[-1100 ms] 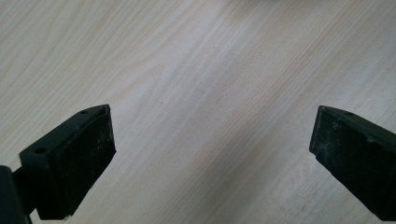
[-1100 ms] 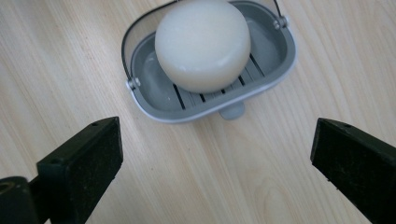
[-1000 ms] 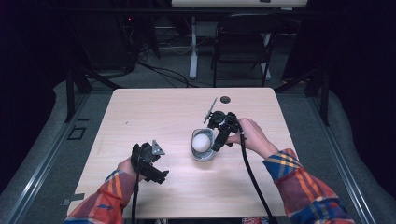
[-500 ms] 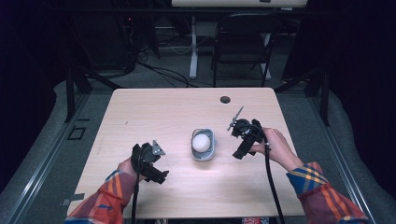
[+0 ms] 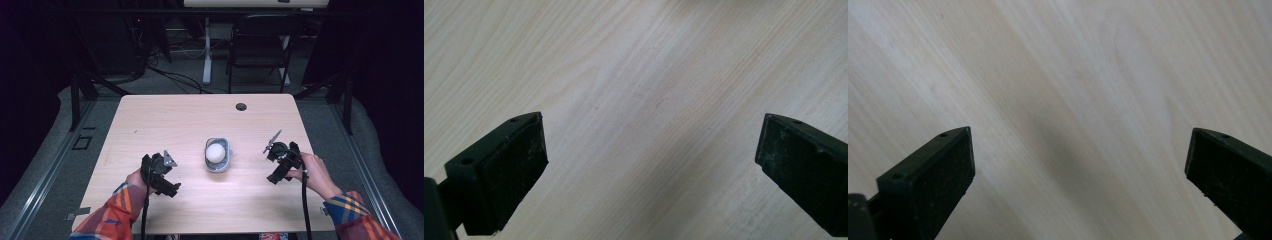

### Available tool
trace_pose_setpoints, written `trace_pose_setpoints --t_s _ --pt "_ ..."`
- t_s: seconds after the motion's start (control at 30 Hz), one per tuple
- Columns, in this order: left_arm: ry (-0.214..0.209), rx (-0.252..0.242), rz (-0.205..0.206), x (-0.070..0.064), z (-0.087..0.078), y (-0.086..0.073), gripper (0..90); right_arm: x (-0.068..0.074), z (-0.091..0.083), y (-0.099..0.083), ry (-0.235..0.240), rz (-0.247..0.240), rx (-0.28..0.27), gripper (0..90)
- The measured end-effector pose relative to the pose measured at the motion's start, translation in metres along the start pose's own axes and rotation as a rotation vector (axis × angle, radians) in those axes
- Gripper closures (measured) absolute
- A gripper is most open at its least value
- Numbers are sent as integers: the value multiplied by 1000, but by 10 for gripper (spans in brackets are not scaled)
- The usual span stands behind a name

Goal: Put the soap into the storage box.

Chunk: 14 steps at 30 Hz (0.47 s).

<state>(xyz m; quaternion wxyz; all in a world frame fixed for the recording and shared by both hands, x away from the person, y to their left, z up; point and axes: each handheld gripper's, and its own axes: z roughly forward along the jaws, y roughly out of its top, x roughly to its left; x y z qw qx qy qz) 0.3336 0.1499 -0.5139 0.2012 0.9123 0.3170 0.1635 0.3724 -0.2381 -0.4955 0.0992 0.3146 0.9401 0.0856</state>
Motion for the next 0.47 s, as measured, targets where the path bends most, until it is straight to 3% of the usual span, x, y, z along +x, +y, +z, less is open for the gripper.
trace_pose_setpoints --t_s 0.17,0.2,0.23,0.37,0.47 --pt "-4 -2 5 0 0 0 2 5 8 -20 -33 15 -8 0" --pt "-6 -1 6 0 0 1 2 6 11 -25 -17 32 -6 0" --pt "-6 3 7 0 1 1 2 11 19 -32 -26 13 29 0" --pt "-6 2 11 0 1 2 2 15 28 -37 -9 9 68 0" --pt "-8 3 12 -2 1 3 3 15 32 -35 -12 12 100 90"
